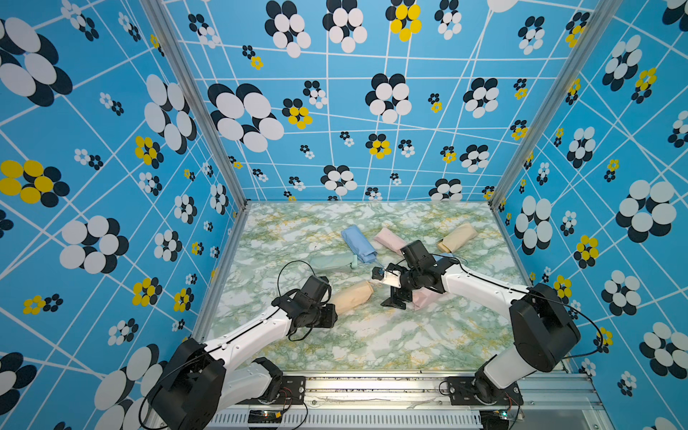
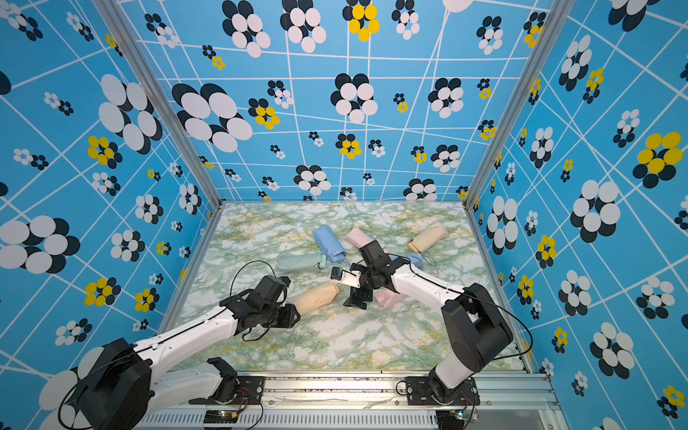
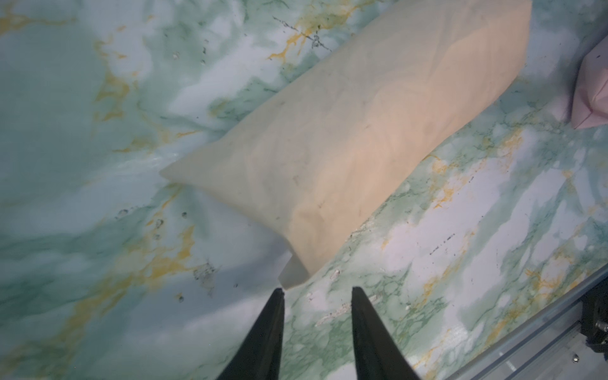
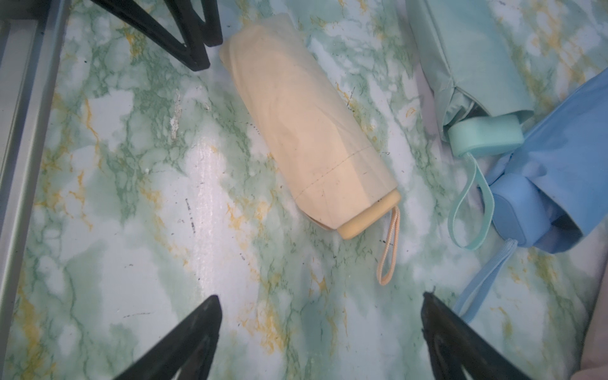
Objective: Take umbrellas out of sleeves
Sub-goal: Move the umbrella to the center of the board.
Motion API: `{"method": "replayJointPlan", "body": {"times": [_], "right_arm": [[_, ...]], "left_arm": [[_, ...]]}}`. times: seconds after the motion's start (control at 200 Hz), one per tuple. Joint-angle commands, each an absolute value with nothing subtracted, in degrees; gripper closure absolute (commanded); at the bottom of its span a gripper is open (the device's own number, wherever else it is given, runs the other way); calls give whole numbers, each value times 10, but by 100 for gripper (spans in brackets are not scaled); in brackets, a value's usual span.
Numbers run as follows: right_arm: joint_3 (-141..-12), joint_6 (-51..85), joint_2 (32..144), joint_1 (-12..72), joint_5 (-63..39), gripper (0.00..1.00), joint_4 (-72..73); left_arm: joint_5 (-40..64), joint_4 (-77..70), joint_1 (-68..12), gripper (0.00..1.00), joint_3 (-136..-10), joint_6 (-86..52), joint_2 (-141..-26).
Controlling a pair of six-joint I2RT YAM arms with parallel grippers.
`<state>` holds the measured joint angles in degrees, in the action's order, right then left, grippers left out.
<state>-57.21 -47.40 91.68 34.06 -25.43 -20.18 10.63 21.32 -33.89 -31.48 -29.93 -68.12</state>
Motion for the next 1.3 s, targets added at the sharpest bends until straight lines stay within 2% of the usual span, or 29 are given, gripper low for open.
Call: {"method": "replayJointPlan", "body": {"times": [0.0, 0.095, 0.55, 0.785, 0.875, 1.169, 1.294], "right_arm": [[-580, -479, 922, 345, -251, 4, -215], [-579, -479, 922, 345, -250, 5, -217], [-580, -479, 934, 345, -248, 6, -217], [-592, -484, 950, 345, -247, 12, -226], [-597, -487, 954, 345, -245, 14, -230], [-611, -485, 967, 351, -242, 19, -232], [-622, -479, 979, 365, -240, 22, -235]], "left_arm": [[107, 179, -343, 71, -311, -289, -701], [102, 172, -343, 75, -313, -283, -720], [47, 184, -343, 77, -318, -272, -724], [71, 163, -343, 91, -325, -260, -751], [57, 168, -342, 100, -331, -261, -754], [-43, 210, -319, 100, -329, -271, -700], [-44, 210, -282, 100, -323, -280, -689]]}}
